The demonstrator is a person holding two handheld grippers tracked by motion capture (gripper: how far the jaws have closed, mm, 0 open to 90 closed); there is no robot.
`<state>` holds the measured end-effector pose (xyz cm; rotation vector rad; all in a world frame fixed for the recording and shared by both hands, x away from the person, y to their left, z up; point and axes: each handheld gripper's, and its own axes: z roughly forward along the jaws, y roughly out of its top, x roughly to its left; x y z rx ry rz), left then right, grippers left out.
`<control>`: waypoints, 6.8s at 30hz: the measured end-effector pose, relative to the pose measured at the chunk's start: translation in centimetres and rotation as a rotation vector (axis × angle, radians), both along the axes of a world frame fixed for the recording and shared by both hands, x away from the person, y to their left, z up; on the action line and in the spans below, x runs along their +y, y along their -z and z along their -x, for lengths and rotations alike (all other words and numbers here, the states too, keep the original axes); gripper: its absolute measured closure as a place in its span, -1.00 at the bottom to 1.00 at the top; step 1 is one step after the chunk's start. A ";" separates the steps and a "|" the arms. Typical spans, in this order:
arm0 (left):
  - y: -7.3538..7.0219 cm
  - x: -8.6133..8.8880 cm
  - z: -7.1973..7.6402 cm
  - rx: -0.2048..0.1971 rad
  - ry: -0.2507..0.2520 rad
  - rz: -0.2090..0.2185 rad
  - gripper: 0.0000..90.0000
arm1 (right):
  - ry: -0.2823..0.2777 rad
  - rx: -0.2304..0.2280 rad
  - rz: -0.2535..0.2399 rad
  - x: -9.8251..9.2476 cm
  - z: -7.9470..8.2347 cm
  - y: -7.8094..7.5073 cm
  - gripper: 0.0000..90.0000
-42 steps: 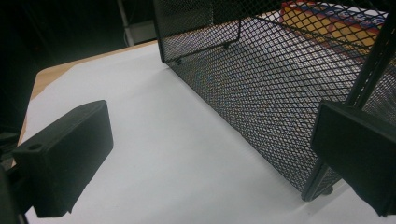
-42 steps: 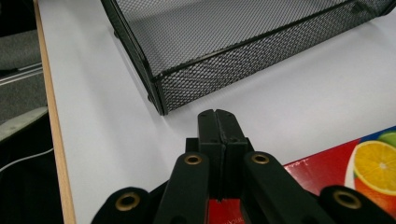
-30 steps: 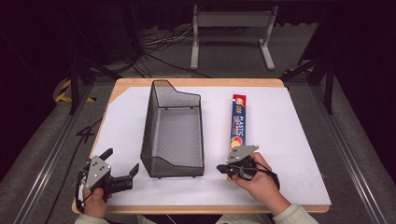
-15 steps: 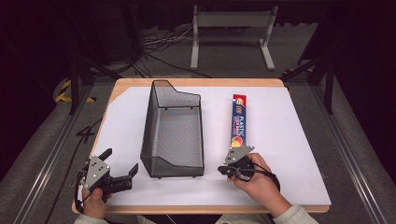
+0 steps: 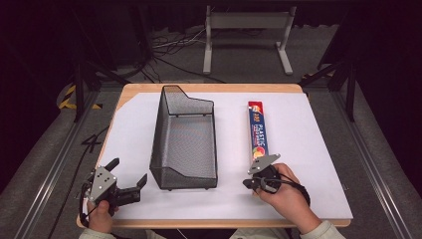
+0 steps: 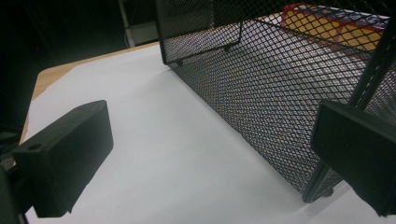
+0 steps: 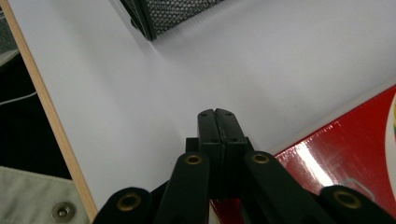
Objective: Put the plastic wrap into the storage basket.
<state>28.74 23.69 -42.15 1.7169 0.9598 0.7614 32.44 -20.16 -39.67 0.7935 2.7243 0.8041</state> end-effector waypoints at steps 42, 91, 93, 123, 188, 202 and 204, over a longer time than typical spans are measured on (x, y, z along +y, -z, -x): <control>0.0 -0.3 -0.2 0.000 0.003 -0.004 -1.00 | 0.111 -0.302 -0.428 -7.6 1.1 -2.9 -0.10; 0.2 -0.2 -0.1 0.005 -0.010 -0.011 -1.00 | 0.451 -0.370 -0.372 -6.2 -7.7 -4.9 -0.51; 0.2 -0.2 -0.1 0.005 -0.009 -0.012 -1.00 | 0.454 -0.366 -0.366 -6.2 -7.9 -4.7 -0.51; 0.2 -0.2 -0.1 0.005 -0.007 -0.017 -1.00 | 0.602 -0.024 -0.107 -6.2 -10.4 0.5 -0.66; 0.2 -0.1 -0.1 0.005 -0.014 -0.014 -1.00 | 0.756 0.132 -0.079 -5.0 -9.5 -4.3 -0.12; 0.2 -0.1 0.0 0.009 -0.015 -0.015 -1.00 | 0.739 0.093 -0.112 -4.9 -9.0 -7.4 -0.12; 0.2 -0.1 0.0 0.007 -0.015 -0.016 -1.00 | 0.736 0.094 -0.116 -4.6 -8.9 -7.7 -0.12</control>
